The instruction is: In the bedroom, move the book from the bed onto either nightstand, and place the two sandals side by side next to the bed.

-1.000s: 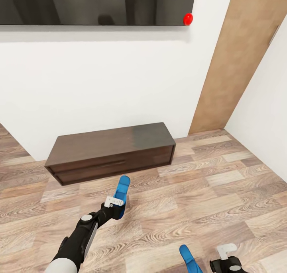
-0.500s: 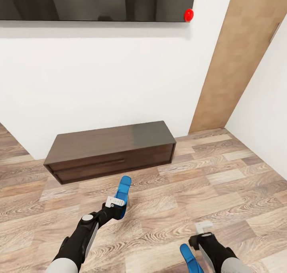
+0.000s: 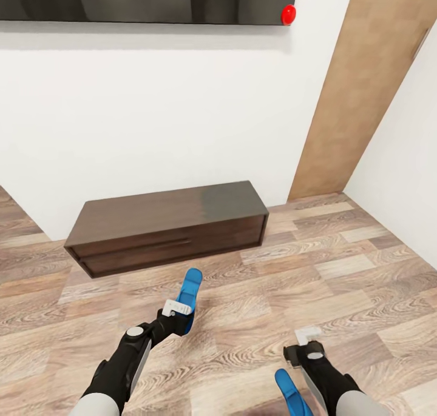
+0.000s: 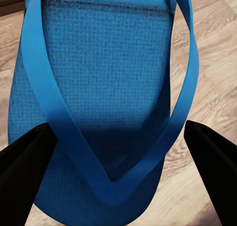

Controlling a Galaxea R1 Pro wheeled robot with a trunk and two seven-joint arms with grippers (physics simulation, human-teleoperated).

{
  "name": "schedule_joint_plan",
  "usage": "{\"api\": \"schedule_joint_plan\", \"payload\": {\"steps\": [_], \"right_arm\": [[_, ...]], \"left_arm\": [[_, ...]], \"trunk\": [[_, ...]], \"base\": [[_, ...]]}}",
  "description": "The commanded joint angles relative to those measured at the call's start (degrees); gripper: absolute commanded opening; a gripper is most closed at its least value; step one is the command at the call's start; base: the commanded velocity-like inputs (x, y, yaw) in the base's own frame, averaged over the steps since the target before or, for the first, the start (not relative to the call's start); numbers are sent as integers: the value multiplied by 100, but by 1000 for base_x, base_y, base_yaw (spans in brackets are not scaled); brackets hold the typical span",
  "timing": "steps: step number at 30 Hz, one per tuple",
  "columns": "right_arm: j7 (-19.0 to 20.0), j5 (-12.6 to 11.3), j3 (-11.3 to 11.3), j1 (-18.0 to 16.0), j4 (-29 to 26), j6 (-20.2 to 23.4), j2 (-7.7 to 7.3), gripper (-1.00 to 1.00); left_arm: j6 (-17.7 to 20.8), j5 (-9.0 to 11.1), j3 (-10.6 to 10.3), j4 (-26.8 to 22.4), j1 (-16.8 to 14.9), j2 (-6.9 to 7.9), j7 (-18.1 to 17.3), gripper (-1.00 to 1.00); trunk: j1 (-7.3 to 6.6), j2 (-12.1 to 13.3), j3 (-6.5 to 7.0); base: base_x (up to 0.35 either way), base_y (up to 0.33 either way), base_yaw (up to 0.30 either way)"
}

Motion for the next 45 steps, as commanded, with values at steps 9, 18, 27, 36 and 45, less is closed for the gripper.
{"api": "schedule_joint_plan", "payload": {"steps": [9,18,27,36,45], "right_arm": [[3986,7,-78,-4,-78,-415,-222,100],[4426,33,-84,-28,-832,976,-701,100],[4367,46,-85,-36,-1074,1668,-947,100],[4240,38,-91,-36,-1051,1663,-1045,100],[4226,38,-81,-36,-1042,1641,-1042,100]], "left_arm": [[35,-22,37,-11,0,-4,-52,-100],[35,-21,37,-11,0,-9,-52,-100],[35,-21,37,-11,2,-11,-52,-100],[31,-21,31,-6,2,-19,-52,-100],[18,-21,29,-9,8,-20,-52,-100]], "trunk": [[197,-364,-166],[395,-725,-328],[593,-1086,-490],[768,-1407,-633],[768,-1407,-633]], "base": [[0,0,0],[0,0,0],[0,0,0],[0,0,0],[0,0,0]]}}
